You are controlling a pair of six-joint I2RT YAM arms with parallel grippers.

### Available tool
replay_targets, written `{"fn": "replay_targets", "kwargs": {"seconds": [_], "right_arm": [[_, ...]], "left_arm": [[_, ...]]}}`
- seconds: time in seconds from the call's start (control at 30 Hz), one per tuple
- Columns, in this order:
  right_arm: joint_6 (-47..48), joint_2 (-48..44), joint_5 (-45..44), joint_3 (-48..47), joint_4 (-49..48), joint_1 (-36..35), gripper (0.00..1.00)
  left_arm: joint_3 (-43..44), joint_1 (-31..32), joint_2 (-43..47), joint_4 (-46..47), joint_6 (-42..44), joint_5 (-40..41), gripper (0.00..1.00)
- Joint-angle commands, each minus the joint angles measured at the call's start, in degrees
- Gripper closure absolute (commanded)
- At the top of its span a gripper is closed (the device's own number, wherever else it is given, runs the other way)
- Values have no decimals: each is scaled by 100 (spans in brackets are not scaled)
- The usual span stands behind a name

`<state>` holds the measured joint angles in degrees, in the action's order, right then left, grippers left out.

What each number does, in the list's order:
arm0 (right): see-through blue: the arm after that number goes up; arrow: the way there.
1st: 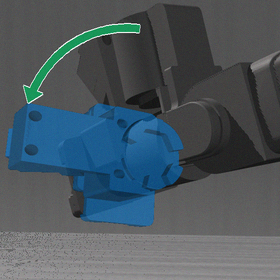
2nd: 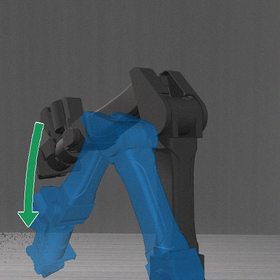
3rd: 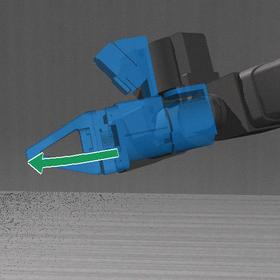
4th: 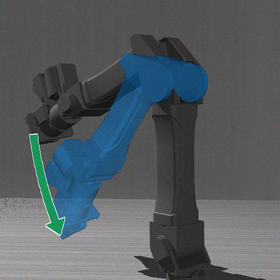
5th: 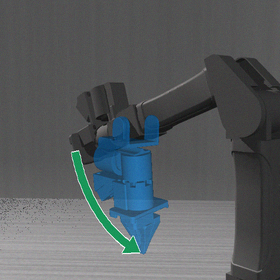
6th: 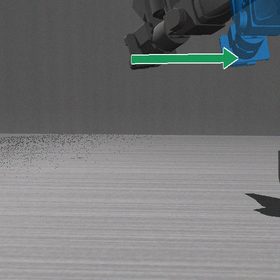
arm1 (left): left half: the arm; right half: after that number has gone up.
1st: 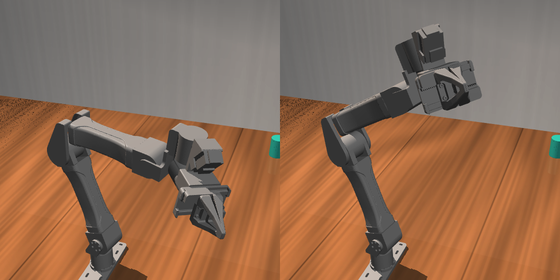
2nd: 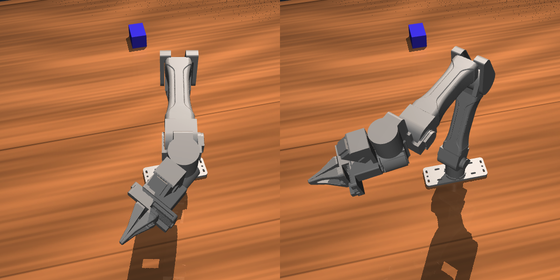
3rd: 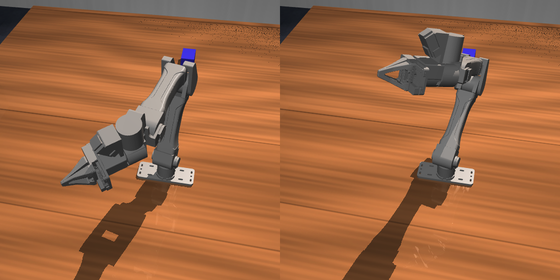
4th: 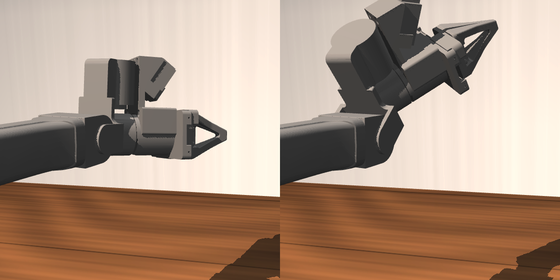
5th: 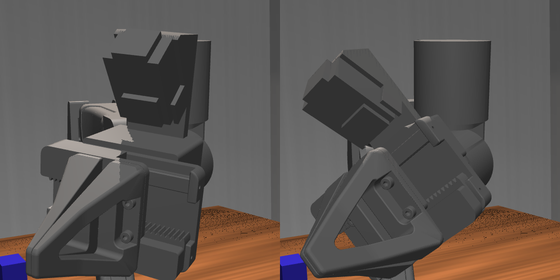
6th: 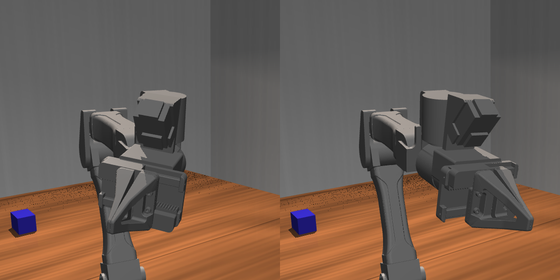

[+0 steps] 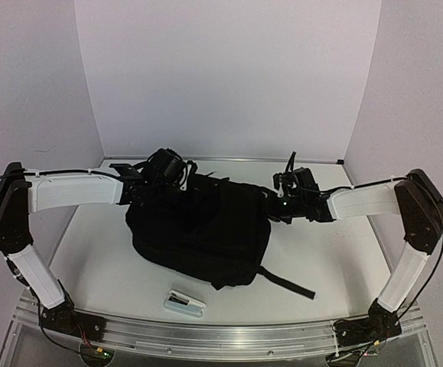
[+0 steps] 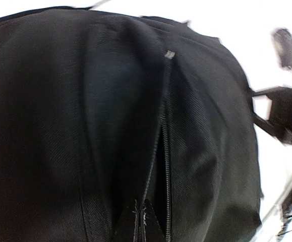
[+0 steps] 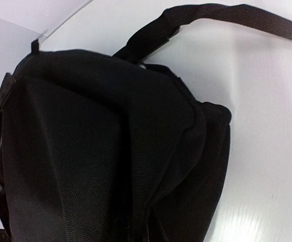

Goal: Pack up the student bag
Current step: Adjust the student bag at the center of the board.

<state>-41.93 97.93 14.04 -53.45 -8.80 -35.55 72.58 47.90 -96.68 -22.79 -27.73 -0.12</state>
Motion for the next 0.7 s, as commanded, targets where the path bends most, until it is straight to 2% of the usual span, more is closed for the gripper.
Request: {"fn": "replay_targets", "kwargs": {"seconds": [0.0, 0.1, 0.13, 0.17, 0.23, 0.27, 0.33, 0.43, 0.5, 0.67], "right_arm": [[899, 784, -734, -839, 171, 704, 100], [1229, 1110, -779, -1522, 456, 839, 99], [1301, 1120, -797, -1599, 523, 837, 95], [1348, 1112, -835, -1679, 613, 838, 88], [1399, 918, -1035, -1740, 840, 834, 62], [1398, 747, -1105, -1714, 867, 827, 55], [1360, 483, -1269, -1617, 1098, 787, 46], [1337, 36, -1550, -1573, 1333, 573, 38], [1337, -182, -2061, -1736, 1762, 136, 32], [1220, -139, -3087, -2315, 2521, -832, 27]], "left_arm": [[-474, 0, 437, 507, -738, -767, 100], [-690, -44, 516, 542, -1000, -413, 100], [-716, -68, 507, 533, -1045, -380, 100], [-774, -123, 497, 548, -1150, -360, 100], [-988, -267, 444, 770, -1298, -421, 100], [-1055, -334, 416, 892, -1369, -486, 100], [-1188, -403, 361, 1038, -1444, -608, 100], [-1321, -461, 297, 1250, -1534, -750, 100], [-1405, -472, 289, 1380, -1588, -802, 100], [-1527, -493, 290, 1554, -1668, -911, 100]]}}
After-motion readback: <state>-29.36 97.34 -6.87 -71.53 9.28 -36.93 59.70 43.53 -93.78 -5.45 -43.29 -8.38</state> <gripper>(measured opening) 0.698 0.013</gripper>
